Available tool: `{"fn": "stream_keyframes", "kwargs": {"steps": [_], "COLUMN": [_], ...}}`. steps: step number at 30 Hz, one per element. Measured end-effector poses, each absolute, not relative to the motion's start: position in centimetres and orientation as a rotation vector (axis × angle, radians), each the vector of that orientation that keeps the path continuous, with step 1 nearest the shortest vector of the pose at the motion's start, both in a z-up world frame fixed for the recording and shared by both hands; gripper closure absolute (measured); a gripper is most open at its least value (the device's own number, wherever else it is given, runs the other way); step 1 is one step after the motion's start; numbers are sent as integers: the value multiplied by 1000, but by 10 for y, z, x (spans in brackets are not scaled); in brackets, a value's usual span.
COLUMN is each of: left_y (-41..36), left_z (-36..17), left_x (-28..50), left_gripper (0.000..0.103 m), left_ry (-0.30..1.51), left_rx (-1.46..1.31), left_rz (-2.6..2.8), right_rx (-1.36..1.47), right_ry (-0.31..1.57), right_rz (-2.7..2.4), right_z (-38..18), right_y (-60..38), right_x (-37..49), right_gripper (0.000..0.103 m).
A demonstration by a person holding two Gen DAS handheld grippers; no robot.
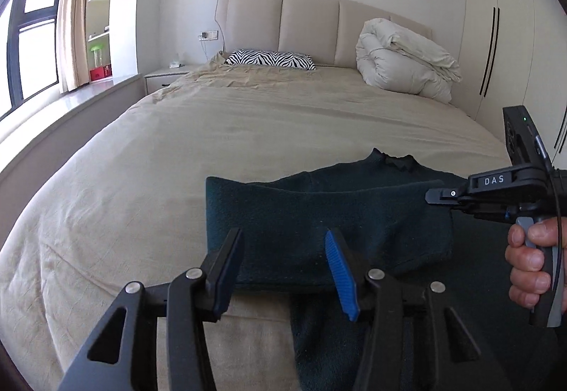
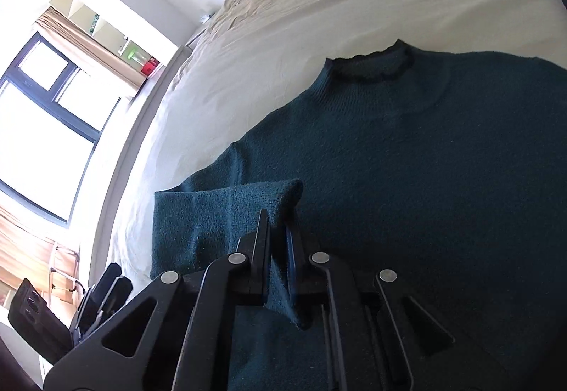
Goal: Fold small clothes
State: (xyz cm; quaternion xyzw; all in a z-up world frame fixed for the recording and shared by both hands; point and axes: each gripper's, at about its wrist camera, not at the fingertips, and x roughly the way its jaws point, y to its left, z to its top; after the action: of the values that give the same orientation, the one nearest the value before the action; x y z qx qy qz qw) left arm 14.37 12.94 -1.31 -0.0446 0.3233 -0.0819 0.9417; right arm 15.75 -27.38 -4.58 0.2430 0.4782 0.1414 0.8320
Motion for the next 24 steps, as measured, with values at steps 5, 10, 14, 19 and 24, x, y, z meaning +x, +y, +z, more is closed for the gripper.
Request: {"fn": "stream_keyframes", "kwargs": {"steps": [5, 10, 14, 19, 24], "left_y": [176, 187, 173, 154, 146], "left_z": [-17, -15, -19, -32, -46], "left_x": [179, 207, 228, 243, 258], "left_gripper": [74, 78, 79, 81, 81], "left_ry": [732, 746, 778, 824, 859], "left_rx": [-304, -368, -370, -395, -440], "left_rz": [-169, -188, -237, -287, -309], "right_rx": [448, 462, 459, 457, 459], "right_ry": [1031, 1043, 1047, 1040, 1046], "right_rz": [154, 48, 18, -5, -50], "right_z": [-51, -56, -58, -57, -56], "right_y": [-353, -433, -454, -450, -460], "right_x": [168, 170, 171, 168, 152], "right_gripper": [97, 97, 97, 97, 97]}}
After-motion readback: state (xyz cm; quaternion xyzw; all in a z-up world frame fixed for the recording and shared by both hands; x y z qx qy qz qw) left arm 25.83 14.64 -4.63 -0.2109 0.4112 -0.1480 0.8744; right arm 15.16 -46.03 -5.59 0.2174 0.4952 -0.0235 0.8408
